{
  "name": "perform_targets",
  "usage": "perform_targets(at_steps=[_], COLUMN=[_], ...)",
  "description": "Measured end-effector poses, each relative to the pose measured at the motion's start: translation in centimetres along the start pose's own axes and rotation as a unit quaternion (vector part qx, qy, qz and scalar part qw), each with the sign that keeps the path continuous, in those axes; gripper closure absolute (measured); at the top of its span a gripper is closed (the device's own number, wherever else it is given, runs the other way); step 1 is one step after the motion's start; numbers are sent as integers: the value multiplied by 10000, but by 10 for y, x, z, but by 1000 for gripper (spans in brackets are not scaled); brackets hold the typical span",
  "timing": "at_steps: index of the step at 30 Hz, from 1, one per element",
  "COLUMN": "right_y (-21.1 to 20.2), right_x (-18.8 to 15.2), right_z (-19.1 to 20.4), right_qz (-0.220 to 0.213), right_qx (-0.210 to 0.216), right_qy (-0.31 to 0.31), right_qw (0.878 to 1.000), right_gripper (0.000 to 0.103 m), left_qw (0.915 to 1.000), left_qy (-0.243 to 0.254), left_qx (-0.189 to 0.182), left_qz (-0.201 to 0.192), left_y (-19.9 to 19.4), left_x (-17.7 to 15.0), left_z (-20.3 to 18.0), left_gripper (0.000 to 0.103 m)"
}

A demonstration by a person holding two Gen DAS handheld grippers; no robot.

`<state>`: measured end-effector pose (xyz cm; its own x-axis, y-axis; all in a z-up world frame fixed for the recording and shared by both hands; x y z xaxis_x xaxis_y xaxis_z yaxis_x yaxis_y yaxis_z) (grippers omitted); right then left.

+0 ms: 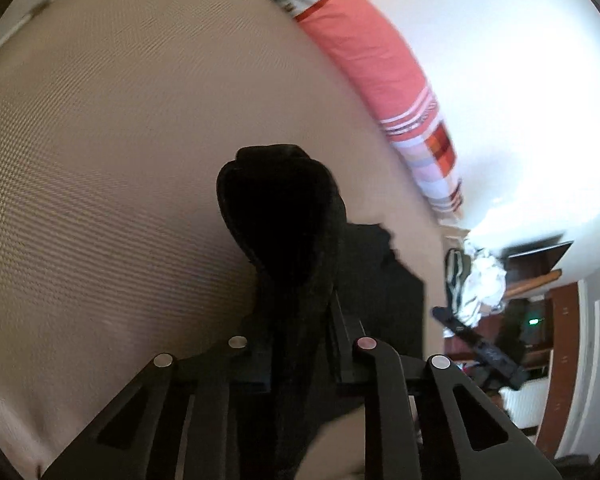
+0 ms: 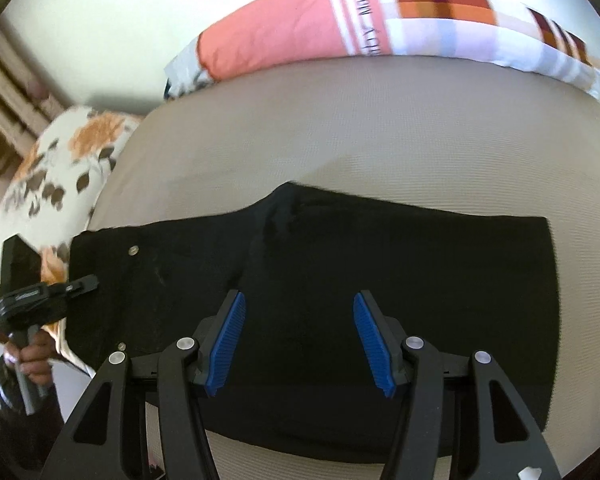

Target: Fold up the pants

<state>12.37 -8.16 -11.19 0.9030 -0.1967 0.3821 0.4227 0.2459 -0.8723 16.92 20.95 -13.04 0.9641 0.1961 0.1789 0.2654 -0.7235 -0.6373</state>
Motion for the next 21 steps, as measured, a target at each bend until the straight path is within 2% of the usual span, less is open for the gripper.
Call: perform_targets(at_steps=[4,7,10,14,21], right_y=[-17,-31,-46,-65,-85], right_x=[3,5,6,0,-19], right_z=[-31,-55,-82,-112,-169], right_qz=[-226,-401,-600,-849,-1052], right_qx=[51,114,174,80,32], right_qy=[318,517,719,828,1268], right_qw=[9992,9978,9954,9929,9863], right_gripper=[47,47,47,46,45], left_qw=[9998,9995,9988,9975,9968], left_qy=[102,238,420,676,694], left_qx=[45,22,-179,-191,-310], left_qz=[-175,-185,-152,-94,251], left_y=[-2,11,37,76,160], left_x=[-8,-13,-19,-27,-50], left_z=[-59,-103,-157,-205,-247], left_gripper=[87,88,88,89,89])
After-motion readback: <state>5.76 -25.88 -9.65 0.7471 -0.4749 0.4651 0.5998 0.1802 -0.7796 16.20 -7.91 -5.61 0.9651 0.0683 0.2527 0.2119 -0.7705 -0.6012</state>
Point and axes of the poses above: each gripper's, at about its wrist camera, not at the fingertips, and y roughly the way its jaws point, z to its left, x to its top, the point moved 8 cm from there along y, roughly the way its jaws point
